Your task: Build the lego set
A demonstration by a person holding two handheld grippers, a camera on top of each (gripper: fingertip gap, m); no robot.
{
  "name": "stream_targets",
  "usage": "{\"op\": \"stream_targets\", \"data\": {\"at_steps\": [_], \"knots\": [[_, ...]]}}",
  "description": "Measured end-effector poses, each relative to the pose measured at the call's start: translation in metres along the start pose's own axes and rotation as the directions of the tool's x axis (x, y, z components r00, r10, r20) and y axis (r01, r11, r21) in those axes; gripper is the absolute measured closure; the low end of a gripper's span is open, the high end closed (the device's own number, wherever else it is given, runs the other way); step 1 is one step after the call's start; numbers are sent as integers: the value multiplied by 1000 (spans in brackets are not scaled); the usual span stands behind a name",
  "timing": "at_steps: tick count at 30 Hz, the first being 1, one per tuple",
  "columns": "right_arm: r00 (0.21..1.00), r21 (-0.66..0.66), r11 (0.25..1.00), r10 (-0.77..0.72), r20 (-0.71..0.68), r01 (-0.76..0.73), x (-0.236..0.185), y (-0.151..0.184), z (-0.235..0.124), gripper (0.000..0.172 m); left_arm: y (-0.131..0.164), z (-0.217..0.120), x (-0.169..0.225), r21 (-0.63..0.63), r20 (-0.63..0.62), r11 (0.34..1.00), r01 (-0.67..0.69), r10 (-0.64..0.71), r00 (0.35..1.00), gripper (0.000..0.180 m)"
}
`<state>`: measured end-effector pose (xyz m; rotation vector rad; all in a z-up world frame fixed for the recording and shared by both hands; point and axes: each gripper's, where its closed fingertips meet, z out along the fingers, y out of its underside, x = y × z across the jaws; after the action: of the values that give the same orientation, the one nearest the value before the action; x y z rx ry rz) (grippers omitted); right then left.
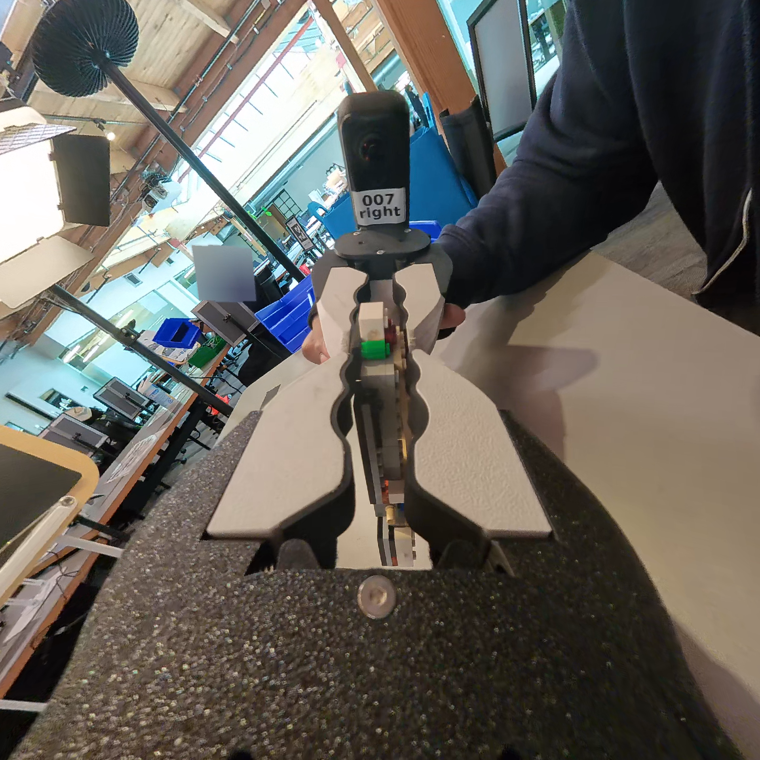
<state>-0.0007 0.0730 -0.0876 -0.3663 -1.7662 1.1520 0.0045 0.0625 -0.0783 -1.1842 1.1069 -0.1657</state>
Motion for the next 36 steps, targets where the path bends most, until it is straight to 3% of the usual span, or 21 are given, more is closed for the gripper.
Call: {"op": "stream_targets", "data": {"at_steps": [8, 14, 22, 31, 36], "knots": [[997, -15, 998, 61, -46, -62, 10, 7, 2, 143, 1, -5, -14, 83, 21, 982, 167, -169, 985, 157], [984, -10, 988, 151, -93, -153, 23, 12, 1, 140, 10, -7, -31, 117, 56, 936, 331, -339, 939, 157], [935, -41, 943, 322, -147, -331, 38, 29, 3, 137, 24, -9, -53, 169, 72, 800, 576, -593, 802, 157], [867, -40, 871, 481, -129, -489, 41, 39, 4, 134, 33, -13, -61, 232, 25, 663, 712, -736, 677, 158], [849, -41, 853, 511, -130, -520, 42, 42, 4, 134, 35, -14, -63, 245, 17, 639, 729, -755, 655, 158]]}}
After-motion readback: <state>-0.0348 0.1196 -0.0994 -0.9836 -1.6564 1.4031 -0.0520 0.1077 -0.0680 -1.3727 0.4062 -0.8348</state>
